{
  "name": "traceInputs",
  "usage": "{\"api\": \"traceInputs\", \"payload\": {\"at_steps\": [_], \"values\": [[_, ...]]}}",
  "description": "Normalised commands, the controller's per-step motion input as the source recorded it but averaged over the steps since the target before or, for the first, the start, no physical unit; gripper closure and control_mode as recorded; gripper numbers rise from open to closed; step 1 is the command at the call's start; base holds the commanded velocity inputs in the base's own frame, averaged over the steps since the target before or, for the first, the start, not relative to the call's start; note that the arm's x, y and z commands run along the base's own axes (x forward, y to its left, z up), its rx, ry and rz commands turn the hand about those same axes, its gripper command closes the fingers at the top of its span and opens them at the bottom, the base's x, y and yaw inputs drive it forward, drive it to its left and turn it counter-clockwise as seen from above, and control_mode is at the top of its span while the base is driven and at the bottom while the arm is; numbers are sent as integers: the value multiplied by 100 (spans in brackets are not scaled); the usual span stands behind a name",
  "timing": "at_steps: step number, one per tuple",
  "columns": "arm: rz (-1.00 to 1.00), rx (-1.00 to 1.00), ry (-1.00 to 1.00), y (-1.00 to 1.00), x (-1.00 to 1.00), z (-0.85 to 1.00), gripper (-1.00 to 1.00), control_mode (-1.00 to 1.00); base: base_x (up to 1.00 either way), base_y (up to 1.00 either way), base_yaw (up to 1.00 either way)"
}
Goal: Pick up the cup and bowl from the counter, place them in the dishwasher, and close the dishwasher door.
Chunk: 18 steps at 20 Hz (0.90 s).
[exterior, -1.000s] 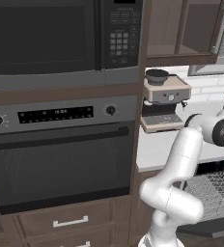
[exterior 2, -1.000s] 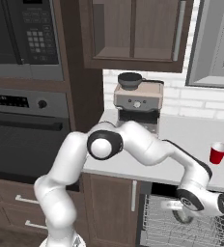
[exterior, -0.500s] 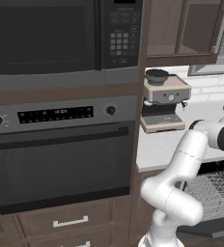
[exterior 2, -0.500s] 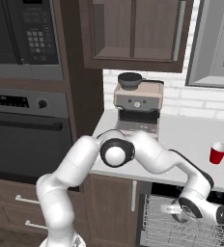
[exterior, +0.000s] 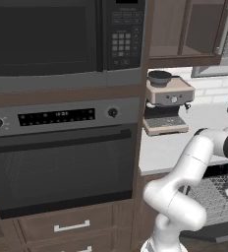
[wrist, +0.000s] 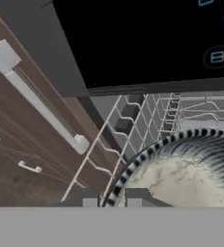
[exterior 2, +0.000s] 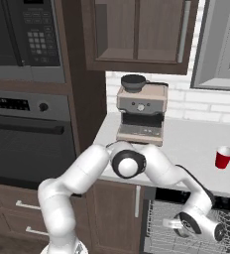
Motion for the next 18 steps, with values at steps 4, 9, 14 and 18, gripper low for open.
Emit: {"api": "traceInputs", "payload": {"at_steps": [4,9,14,18], "values": [[-3,0,0,3,6,-44,100,-100,0,0,0],[-4,0,6,5,21,-21,100,-100,0,0,0],[-2,0,10,8,10,6,100,-100,0,0,0],[0,-7,-1,18,-4,27,100,-100,0,0,0]]}}
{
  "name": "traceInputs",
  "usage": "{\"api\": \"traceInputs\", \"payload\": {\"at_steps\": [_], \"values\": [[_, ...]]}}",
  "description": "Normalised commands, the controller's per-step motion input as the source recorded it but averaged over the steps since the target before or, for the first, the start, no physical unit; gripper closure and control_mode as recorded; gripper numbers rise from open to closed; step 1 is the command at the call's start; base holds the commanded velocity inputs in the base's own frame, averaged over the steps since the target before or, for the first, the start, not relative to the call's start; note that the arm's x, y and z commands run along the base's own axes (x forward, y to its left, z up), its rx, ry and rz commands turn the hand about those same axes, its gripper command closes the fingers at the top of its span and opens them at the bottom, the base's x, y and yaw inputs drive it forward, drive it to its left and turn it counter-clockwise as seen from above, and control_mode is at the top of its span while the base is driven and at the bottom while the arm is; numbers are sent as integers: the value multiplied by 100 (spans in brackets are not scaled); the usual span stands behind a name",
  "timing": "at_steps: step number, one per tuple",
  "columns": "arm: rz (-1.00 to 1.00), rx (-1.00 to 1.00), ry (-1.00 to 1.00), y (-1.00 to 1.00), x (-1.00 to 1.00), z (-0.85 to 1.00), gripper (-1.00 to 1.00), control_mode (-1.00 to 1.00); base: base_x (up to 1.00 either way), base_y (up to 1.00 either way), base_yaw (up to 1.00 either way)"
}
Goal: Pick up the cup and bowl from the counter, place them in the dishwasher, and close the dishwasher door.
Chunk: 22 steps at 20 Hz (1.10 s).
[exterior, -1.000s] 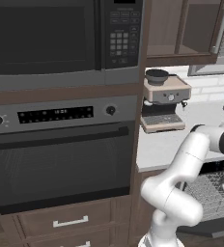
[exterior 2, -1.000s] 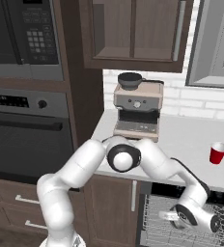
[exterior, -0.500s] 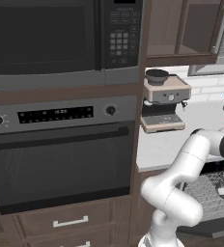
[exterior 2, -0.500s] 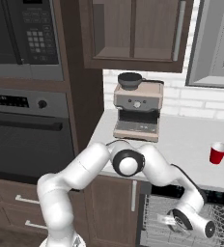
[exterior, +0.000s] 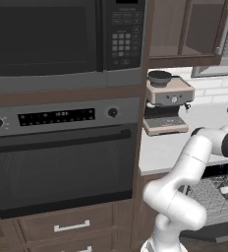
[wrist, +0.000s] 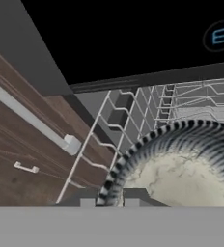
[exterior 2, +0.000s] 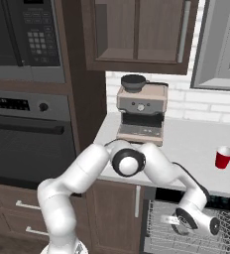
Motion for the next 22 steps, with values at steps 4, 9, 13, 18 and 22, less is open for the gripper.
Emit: {"api": "traceInputs", "payload": {"at_steps": [4,9,13,18,22], "values": [[1,-3,0,41,6,0,100,-100,0,0,0],[3,0,4,29,28,-12,100,-100,0,0,0],[3,0,5,12,35,-15,100,-100,0,0,0],[1,0,2,24,16,-41,100,-100,0,0,0],[0,0,0,28,17,-38,-100,-100,0,0,0]]}}
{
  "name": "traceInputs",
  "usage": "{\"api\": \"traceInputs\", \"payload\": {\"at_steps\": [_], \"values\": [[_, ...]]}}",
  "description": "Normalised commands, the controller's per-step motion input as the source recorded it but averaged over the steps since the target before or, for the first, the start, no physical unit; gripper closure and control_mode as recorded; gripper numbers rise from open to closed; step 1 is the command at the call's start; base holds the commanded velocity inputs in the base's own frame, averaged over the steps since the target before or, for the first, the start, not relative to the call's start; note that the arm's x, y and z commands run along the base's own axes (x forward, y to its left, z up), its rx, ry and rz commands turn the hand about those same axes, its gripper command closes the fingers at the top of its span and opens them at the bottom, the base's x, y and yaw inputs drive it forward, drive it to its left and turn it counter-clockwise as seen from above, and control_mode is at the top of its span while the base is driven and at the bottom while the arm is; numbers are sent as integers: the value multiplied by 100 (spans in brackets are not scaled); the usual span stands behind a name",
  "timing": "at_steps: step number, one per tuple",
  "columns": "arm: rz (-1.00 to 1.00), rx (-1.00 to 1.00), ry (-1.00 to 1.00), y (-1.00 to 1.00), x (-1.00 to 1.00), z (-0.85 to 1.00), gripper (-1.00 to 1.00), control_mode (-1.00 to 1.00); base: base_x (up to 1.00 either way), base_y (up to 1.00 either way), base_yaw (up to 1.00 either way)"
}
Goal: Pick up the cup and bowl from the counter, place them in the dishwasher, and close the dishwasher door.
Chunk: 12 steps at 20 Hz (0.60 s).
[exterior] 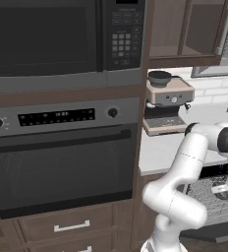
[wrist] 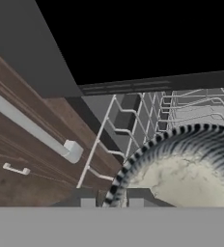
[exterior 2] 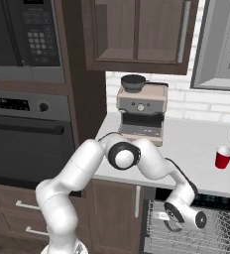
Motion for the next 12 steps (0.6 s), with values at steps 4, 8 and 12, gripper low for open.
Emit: {"api": "traceInputs", "payload": {"at_steps": [4,8,12], "values": [[0,0,0,5,6,-10,-100,-100,0,0,0],[0,0,0,0,16,0,-100,-100,0,0,0],[-2,-2,1,0,1,0,-100,-100,0,0,0]]}}
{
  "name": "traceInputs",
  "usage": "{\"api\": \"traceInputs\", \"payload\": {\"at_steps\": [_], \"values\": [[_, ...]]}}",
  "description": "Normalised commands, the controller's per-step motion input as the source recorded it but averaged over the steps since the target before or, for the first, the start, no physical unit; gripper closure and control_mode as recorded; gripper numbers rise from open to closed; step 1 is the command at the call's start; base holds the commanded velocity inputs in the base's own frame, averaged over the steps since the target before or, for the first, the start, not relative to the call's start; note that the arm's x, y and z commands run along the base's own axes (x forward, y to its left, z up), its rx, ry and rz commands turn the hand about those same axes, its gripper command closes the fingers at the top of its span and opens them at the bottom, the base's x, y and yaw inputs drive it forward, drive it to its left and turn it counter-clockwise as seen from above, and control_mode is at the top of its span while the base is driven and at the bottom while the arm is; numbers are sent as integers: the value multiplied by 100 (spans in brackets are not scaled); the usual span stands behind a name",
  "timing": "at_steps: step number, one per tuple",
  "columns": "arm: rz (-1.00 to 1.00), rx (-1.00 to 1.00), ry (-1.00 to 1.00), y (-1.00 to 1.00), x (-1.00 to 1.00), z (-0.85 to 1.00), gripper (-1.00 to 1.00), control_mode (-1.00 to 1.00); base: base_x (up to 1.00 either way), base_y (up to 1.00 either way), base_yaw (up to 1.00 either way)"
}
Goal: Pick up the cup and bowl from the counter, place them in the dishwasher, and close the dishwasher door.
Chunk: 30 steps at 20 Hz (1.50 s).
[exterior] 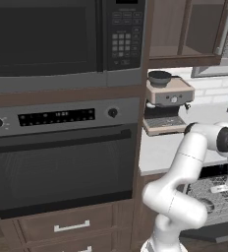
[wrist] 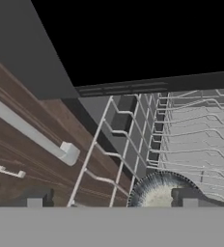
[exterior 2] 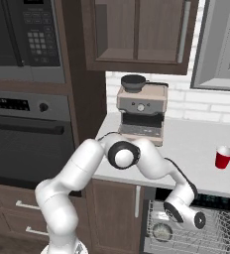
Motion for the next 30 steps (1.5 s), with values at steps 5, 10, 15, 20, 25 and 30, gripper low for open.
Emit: {"api": "traceInputs", "payload": {"at_steps": [5,10,15,20,25,30], "values": [[-8,-4,5,-21,-47,60,-100,-100,0,0,0],[-3,-2,5,-39,-46,100,-100,-100,0,0,0],[0,-6,1,-33,-29,100,-100,-100,0,0,0],[-2,-36,12,-14,-21,100,-100,-100,0,0,0],[-11,-35,20,0,-10,100,-100,-100,0,0,0],[-17,-42,17,42,0,100,-100,-100,0,0,0]]}}
